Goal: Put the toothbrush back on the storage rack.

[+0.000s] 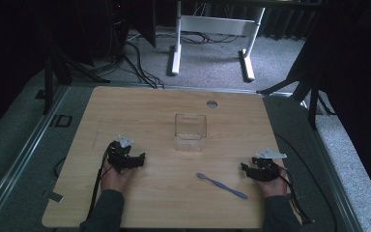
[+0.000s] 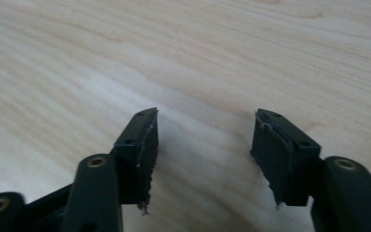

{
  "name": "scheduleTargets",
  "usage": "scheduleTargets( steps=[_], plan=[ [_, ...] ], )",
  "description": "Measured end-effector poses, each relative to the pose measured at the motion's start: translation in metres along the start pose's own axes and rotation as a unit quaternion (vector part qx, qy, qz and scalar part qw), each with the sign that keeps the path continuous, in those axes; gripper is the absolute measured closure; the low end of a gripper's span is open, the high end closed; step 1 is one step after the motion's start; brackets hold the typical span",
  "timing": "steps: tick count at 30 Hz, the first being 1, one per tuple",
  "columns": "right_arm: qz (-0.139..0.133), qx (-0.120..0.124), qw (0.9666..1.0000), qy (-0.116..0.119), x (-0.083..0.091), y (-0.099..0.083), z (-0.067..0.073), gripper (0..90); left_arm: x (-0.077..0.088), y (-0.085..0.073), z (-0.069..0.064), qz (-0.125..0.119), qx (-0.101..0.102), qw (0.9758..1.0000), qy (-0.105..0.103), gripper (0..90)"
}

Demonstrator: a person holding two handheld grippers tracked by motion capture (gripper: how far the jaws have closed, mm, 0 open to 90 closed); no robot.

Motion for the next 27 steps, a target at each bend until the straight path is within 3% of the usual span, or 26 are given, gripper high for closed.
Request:
scheduleTargets(
  steps=[7, 15, 27],
  plan=[
    [0.016, 0.022, 0.9996, 0.010, 0.013, -0.004, 0.006, 47.2, 0.000, 0.000, -0.001, -0.001, 0.005, 1.0000, 0.004, 14.2],
    [0.013, 0.047, 0.9987, 0.017, 0.028, 0.006, 0.015, 51.2, 0.000, 0.000, -0.001, 0.000, 0.004, 1.0000, 0.004, 14.3],
    [0.014, 0.114, 0.9931, 0.022, 0.057, 0.025, 0.039, 58.9, 0.000, 0.000, -0.001, 0.000, 0.004, 1.0000, 0.004, 14.3]
  ],
)
Point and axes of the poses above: each handheld gripper's, and its own axes: x roughly backward along the jaws, y roughly out of its top, z roughly to its left, the point moved 9 cm from there along -x, roughly forward along the jaws
